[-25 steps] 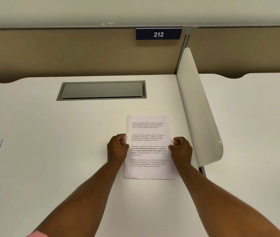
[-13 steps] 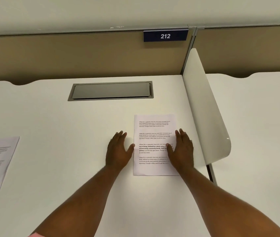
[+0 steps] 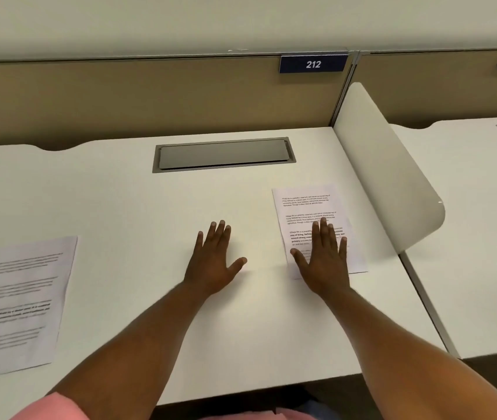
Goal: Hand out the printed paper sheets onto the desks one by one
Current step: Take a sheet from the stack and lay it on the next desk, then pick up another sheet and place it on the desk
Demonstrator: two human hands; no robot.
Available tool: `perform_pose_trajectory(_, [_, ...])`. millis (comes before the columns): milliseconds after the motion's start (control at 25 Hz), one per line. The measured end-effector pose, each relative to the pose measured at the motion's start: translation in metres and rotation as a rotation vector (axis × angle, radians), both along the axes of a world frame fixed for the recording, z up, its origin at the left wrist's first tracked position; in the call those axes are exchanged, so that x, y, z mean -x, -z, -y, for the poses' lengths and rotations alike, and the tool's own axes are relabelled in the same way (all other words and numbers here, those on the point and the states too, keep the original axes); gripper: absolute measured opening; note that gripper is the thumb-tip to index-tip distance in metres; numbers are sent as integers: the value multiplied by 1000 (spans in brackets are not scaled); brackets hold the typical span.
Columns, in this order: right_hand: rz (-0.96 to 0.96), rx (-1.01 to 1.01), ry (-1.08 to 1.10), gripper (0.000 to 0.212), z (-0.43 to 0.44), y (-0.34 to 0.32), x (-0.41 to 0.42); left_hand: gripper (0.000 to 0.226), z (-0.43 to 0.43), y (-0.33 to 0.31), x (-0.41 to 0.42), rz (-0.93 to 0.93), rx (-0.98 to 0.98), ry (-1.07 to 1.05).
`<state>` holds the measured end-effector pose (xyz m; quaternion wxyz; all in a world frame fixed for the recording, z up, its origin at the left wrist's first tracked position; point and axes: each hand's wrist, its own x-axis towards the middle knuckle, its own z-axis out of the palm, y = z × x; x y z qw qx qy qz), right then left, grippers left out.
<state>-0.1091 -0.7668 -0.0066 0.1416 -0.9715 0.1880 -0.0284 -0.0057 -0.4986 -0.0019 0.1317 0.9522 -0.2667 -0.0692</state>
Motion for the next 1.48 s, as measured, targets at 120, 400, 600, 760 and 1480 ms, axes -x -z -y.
perform_pose_trajectory(120, [-3, 17, 1, 91, -41, -8, 8, 89, -46, -2, 9, 15, -28, 12])
perform_pose_trajectory(400, [-14, 7, -101, 92, -126, -11, 17, 90, -130, -8, 38, 35, -50, -93])
perform_pose_trajectory(600, [-22, -38, -196, 92, -190, -4, 12, 89, -196, -12, 63, 24, -76, -200])
perform_pose_trajectory(760, [-34, -45, -275, 91, -251, 0, 4, 94, -263, -7, 62, 30, -112, -263])
perform_pose_trajectory(1480, [-19, -98, -288, 61, -497, 24, -105, 75, -526, 21, -32, 66, -115, -392])
